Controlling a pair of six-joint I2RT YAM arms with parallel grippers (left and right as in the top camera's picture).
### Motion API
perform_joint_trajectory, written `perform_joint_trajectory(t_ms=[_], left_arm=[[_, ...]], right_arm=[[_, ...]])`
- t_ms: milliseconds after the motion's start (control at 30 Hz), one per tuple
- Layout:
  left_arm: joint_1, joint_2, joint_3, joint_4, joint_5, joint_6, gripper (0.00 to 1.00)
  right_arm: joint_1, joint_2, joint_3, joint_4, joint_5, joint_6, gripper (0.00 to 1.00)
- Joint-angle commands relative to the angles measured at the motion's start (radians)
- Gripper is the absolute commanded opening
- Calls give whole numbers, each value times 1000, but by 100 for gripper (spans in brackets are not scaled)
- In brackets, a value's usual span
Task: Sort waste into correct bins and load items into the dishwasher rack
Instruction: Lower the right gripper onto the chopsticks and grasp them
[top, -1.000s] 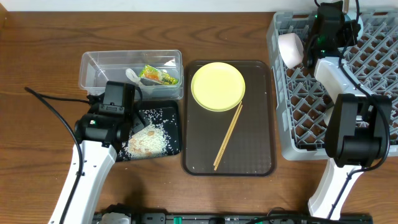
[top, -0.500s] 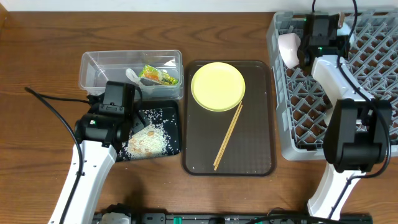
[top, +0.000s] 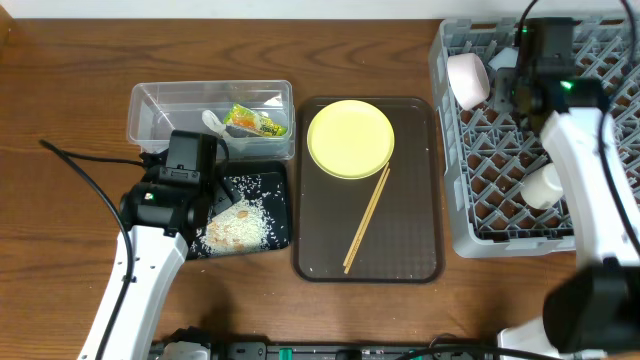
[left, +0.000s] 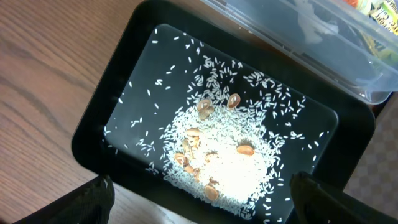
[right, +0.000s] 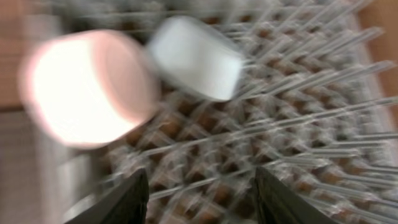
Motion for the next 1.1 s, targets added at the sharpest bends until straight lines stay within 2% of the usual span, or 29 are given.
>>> perform_joint_trajectory(t_ms=[0,100,267,433,533,633,800,1067], left_arm=[[4,3,17,-4,-23,-16,93],[4,3,17,-4,-23,-16,93],[4,3,17,-4,-23,-16,93],[4,3,17,-4,-23,-16,93],[4,3,17,-4,-23,-16,93],[4,3,17,-4,-23,-16,93],[4,3,17,-4,-23,-16,93],[4,3,17,-5,-23,-16,93]], right_arm=[[61,-55,-2,-105,-433,76,51],[131,-47,-11,-201,-537,76,50],[290,-20,-103,-239,-510,146,48],[435,9,-259,-176,-392,341,45],[498,13,-357,-91,-338,453,36],[550,13,-448,29,-258,542,34],[614,13,-549,178,-191,600,32],[655,14,-604,210,-99,684,30]])
